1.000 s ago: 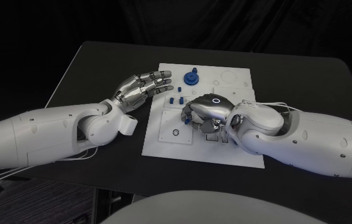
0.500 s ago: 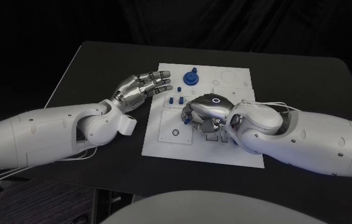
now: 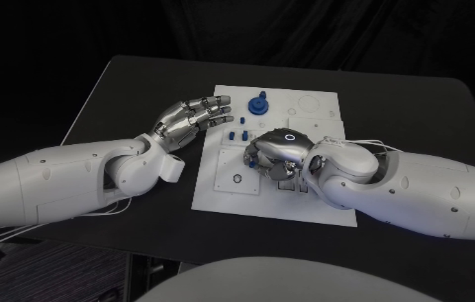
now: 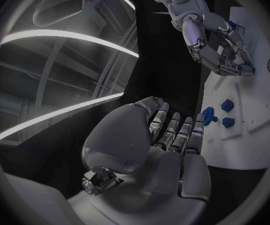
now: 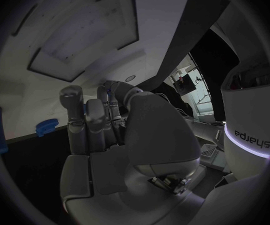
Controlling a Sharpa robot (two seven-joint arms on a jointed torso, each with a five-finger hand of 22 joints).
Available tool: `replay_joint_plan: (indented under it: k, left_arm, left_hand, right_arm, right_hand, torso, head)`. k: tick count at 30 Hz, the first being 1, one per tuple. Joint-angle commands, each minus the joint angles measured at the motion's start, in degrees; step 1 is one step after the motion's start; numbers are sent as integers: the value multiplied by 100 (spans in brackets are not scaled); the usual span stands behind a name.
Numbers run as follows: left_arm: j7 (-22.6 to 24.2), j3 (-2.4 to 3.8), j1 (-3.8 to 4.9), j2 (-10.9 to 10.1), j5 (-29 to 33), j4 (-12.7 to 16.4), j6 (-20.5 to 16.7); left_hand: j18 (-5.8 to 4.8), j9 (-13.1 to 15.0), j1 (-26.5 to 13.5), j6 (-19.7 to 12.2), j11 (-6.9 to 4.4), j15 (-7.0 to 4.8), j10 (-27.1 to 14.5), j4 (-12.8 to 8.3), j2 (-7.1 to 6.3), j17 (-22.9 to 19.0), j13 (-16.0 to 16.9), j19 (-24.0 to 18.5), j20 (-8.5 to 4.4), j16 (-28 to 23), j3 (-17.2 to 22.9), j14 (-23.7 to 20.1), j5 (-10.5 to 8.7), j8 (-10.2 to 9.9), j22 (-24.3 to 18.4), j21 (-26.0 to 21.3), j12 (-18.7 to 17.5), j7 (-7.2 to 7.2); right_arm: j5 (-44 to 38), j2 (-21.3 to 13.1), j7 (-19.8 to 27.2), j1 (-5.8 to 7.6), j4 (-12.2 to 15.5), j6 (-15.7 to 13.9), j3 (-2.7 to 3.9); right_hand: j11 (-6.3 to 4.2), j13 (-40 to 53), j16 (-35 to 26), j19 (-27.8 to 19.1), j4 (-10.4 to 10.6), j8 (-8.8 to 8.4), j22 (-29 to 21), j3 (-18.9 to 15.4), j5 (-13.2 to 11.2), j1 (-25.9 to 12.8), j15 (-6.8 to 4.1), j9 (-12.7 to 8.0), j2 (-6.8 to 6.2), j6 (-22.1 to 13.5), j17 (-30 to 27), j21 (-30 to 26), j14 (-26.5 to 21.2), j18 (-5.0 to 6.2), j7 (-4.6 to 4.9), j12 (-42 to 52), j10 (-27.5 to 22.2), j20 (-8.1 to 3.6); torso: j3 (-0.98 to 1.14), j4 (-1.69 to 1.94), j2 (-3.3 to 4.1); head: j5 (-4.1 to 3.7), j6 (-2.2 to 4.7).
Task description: Assemble the parts on the task board
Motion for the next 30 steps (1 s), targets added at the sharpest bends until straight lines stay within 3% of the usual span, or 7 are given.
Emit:
replay_joint_plan:
  k: [1, 7, 8, 14, 25, 28, 30]
  left_arm:
    - [228, 3, -13, 9, 11, 0, 112]
    - [208, 3, -16, 14, 11, -15, 119]
    - [206, 3, -17, 15, 11, -16, 119]
    - [197, 3, -21, 12, 11, -14, 119]
    - [188, 3, -25, -4, 11, -9, 117]
    - [192, 3, -26, -19, 11, 3, 111]
    - [195, 3, -26, -32, 11, 11, 104]
  left_hand:
    - [-89, 9, -63, 39, 1, -1, 28, -6, 11, 6, 6, 37, 12, 33, 39, 7, -10, 38, 7, 29, 32, 19]
    - [-89, 9, -63, 39, 1, -1, 28, -6, 11, 6, 6, 37, 12, 33, 39, 7, -10, 38, 7, 29, 32, 19]
    - [-89, 9, -63, 39, 1, -1, 28, -6, 11, 6, 6, 37, 12, 33, 39, 7, -10, 38, 7, 29, 32, 19]
    - [-89, 13, -69, 59, 9, -3, 34, -5, 13, 6, 8, 44, 11, 32, 50, 6, -11, 43, 8, 31, 39, 29]
    - [-89, 12, -73, 58, 11, -4, 37, -6, 12, 5, 8, 45, 11, 32, 56, 5, -12, 43, 5, 31, 43, 38]
    - [-89, 15, -76, 75, 15, -5, 41, -6, 11, 6, 9, 49, 11, 37, 61, 8, -12, 47, 7, 31, 47, 44]
    - [-89, 15, -76, 75, 15, -5, 41, -6, 11, 6, 9, 49, 11, 37, 61, 8, -12, 47, 7, 31, 47, 44]
  right_arm:
    - [-9, 4, 13, -36, -11, 49, -10]
    - [-9, 9, 22, -43, -20, 81, -10]
    - [-9, 7, 8, -44, -22, 110, -10]
    - [-9, -21, -24, -45, -29, 171, -10]
    - [184, -236, 115, -24, 85, -196, 0]
    - [314, -384, 134, 70, 202, -305, 7]
    - [366, -494, 118, 162, 288, -326, 9]
  right_hand:
    - [45, -17, -35, -55, -2, -72, 444, -22, -77, -46, 13, -35, -62, -54, -18, -34, -49, 0, 22, -45, -50, 8]
    - [154, -44, -50, -157, 230, -534, 371, -222, -402, -340, 122, -255, -191, -419, -126, -241, -132, 20, 105, -133, -426, 108]
    - [204, -61, -126, -283, 355, -832, 300, -372, -501, -515, 207, -395, -292, -783, -268, -475, -252, 61, 80, -215, -736, 139]
    - [388, -34, -228, -556, 524, -1302, 136, -915, -936, -521, 345, -688, -302, -1091, -621, -1026, -623, 125, 2, -179, -1589, 326]
    - [586, -459, -303, -781, 881, -1592, 35, -1640, -971, -82, 491, -962, -290, -1148, -1179, -1550, -1061, 198, -131, -438, -2706, 474]
    - [589, -549, -263, -747, 979, -1588, 51, -1673, -856, 85, 495, -991, -257, -1072, -1200, -1533, -1048, 194, -110, -402, -2711, 482]
    - [585, -611, -188, -659, 944, -1559, 96, -1631, -537, 229, 503, -1005, -198, -953, -1153, -1427, -975, 180, -65, -327, -2603, 483]
  torso:
    - [-1, 6, -1]
    - [0, 6, 2]
    - [-1, 5, 1]
    - [-3, -1, 0]
    - [-3, 3, -2]
    - [-1, -3, -3]
    - [0, -5, -3]
  head:
    - [-4, -1]
    - [-9, -1]
    - [-7, -1]
    - [4, -1]
    - [6, -1]
    - [23, -1]
    - [30, -1]
